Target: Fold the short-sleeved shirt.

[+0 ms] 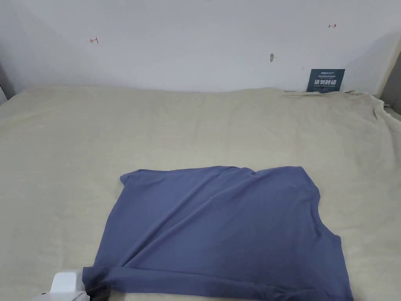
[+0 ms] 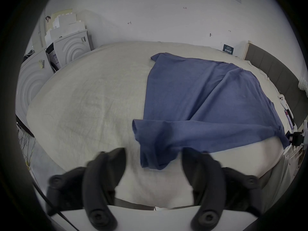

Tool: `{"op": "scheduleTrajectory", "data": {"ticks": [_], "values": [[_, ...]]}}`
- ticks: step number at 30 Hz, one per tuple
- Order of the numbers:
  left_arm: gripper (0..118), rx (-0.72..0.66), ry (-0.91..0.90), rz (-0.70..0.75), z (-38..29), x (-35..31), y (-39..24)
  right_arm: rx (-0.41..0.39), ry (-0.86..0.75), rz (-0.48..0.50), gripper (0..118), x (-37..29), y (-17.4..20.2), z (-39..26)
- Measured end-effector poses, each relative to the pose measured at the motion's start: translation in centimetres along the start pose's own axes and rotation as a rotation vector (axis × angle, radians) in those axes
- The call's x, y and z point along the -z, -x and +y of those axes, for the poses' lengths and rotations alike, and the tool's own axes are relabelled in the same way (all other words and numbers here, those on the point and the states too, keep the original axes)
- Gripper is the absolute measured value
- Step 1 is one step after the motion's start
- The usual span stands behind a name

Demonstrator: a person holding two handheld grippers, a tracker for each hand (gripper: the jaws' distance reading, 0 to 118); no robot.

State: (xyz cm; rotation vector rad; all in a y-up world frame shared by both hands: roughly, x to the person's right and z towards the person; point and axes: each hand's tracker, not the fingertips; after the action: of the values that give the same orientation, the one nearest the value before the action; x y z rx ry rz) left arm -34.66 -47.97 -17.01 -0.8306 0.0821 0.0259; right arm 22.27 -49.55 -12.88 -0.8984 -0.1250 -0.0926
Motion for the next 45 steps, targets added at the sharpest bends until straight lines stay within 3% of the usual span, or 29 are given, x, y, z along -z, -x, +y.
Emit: {"op": "scheduleTrajectory", "data": {"ticks": [1, 2, 3, 4, 14, 19, 21, 23, 25, 26, 38, 43, 45], "values": [[90, -0.007, -0.021, -0.008, 0.3, -0.5, -0.1, 0.006, -0.013, 0.013, 68, -1.2, 0.7, 0.6], [100, -0.013, -0.037, -0.016, 0.7, -0.9, -0.3, 0.014, -0.033, 0.025, 90, -1.7, 0.9, 1.0], [107, -0.015, -0.062, -0.027, 1.4, -1.9, -0.7, 0.021, -0.084, 0.032, 102, -2.5, 1.0, 1.6], [112, -0.019, -0.09, -0.039, 2.1, -2.6, -1.0, 0.017, -0.131, 0.037, 105, -3.3, 1.2, 2.2], [112, -0.029, -0.311, -0.073, 7.9, -6.7, -2.9, -0.005, -0.398, 0.097, 105, -11.2, 4.6, 9.2], [106, 0.011, -0.388, -0.029, 9.5, -7.4, -4.1, -0.053, -0.477, 0.04, 103, -13.1, 6.6, 10.5], [87, 0.041, -0.407, -0.018, 9.6, -7.6, -4.6, -0.068, -0.492, 0.017, 94, -13.4, 7.1, 10.7], [52, 0.046, -0.417, -0.023, 9.5, -7.8, -5.0, -0.072, -0.498, 0.017, 57, -13.6, 7.6, 10.7], [16, 0.041, -0.424, -0.052, 9.5, -7.9, -5.0, -0.07, -0.515, 0.005, 9, -13.5, 7.6, 10.7], [2, 0.041, -0.426, -0.066, 9.4, -7.9, -5.0, -0.067, -0.522, 0.0, 3, -13.5, 7.6, 10.6], [0, 0.039, -0.414, -0.074, 9.2, -7.8, -5.1, -0.045, -0.55, 0.012, 0, -13.3, 7.0, 10.7], [0, -0.005, -0.302, -0.069, 10.0, -6.4, -3.8, -0.044, -0.547, 0.011, 0, -13.1, 6.8, 10.9], [11, -0.019, -0.225, -0.061, 10.2, -5.4, -3.2, -0.041, -0.54, 0.014, 0, -13.0, 6.7, 10.9]]}}
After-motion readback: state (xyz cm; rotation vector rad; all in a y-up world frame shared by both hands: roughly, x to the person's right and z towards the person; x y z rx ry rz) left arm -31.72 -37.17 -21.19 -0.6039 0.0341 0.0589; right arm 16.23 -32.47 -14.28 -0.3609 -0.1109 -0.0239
